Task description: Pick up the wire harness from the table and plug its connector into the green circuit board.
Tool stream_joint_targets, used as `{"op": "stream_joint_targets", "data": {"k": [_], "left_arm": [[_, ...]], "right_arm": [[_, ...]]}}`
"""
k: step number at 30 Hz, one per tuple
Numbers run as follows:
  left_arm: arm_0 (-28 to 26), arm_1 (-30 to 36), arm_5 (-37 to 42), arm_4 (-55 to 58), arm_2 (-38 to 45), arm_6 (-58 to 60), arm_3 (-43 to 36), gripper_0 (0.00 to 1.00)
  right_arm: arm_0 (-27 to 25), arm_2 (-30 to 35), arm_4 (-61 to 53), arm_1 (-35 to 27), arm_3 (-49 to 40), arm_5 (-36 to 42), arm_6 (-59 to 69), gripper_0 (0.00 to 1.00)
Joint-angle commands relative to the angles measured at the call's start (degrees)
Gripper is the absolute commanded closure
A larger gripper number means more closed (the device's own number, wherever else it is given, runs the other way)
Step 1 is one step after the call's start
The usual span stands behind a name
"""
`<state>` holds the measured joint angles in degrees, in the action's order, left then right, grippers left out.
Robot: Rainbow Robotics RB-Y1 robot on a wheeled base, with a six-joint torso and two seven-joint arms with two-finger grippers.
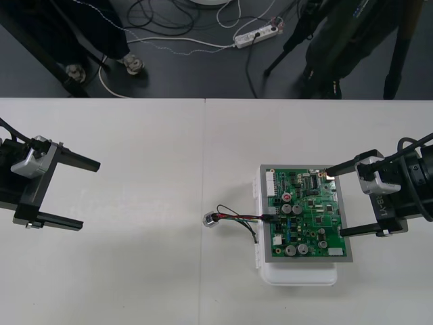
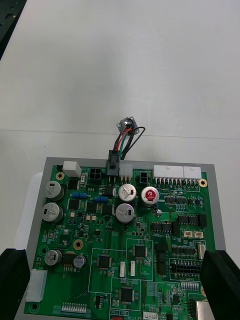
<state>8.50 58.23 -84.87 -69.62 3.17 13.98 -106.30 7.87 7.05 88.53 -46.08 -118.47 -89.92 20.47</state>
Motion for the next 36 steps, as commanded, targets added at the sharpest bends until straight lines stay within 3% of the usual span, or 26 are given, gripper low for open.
{"op": "stream_joint_targets", "data": {"k": [1, 36], "left_arm": [[-0.24, -0.05, -1.00, -0.16, 1.92, 2.02, -0.14, 0.00], [-0.24, -0.05, -1.00, -0.16, 1.92, 2.02, -0.14, 0.00]], "right_arm": [[-0.75, 1.66, 0.33, -2.17, -1.50, -0.08, 1.33, 0.00], [-0.75, 1.66, 0.33, -2.17, -1.50, -0.08, 1.33, 0.00]]}}
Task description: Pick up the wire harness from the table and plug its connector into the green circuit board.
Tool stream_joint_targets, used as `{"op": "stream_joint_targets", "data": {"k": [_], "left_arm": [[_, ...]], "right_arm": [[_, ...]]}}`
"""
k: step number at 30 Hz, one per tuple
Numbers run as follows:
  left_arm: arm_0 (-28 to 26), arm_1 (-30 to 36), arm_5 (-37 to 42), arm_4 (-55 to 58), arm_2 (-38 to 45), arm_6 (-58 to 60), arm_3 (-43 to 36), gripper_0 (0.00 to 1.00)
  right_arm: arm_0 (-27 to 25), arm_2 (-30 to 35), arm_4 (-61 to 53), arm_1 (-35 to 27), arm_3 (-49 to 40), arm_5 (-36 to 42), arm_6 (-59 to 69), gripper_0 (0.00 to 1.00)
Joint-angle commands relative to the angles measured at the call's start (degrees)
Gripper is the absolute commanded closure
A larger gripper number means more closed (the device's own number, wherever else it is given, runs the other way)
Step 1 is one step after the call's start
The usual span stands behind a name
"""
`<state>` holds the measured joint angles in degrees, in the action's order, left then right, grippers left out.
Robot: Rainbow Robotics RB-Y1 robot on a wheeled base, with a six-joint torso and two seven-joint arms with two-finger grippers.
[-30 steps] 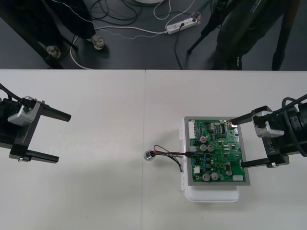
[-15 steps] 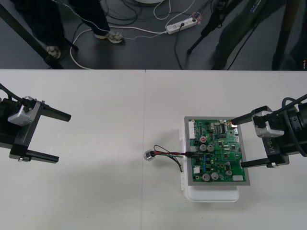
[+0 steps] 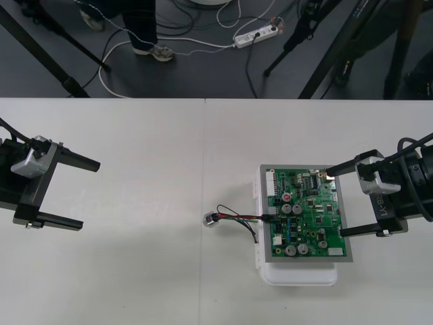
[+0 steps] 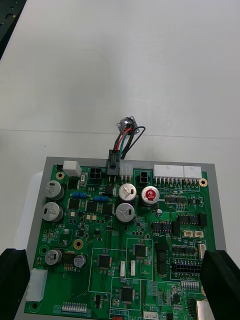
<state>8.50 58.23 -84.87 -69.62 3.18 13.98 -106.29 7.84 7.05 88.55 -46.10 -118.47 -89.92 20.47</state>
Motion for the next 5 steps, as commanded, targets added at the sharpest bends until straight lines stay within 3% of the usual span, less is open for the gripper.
{"op": "stream_joint_targets", "data": {"k": [1, 5], "left_arm": [[-0.24, -0.05, -1.00, -0.16, 1.92, 2.02, -0.15, 0.00], [-0.24, -0.05, -1.00, -0.16, 1.92, 2.02, -0.15, 0.00]], "right_arm": [[-0.72, 1.66, 0.30, -2.15, -1.50, -0.08, 1.33, 0.00], [-0.72, 1.66, 0.30, -2.15, -1.50, -0.08, 1.33, 0.00]]}}
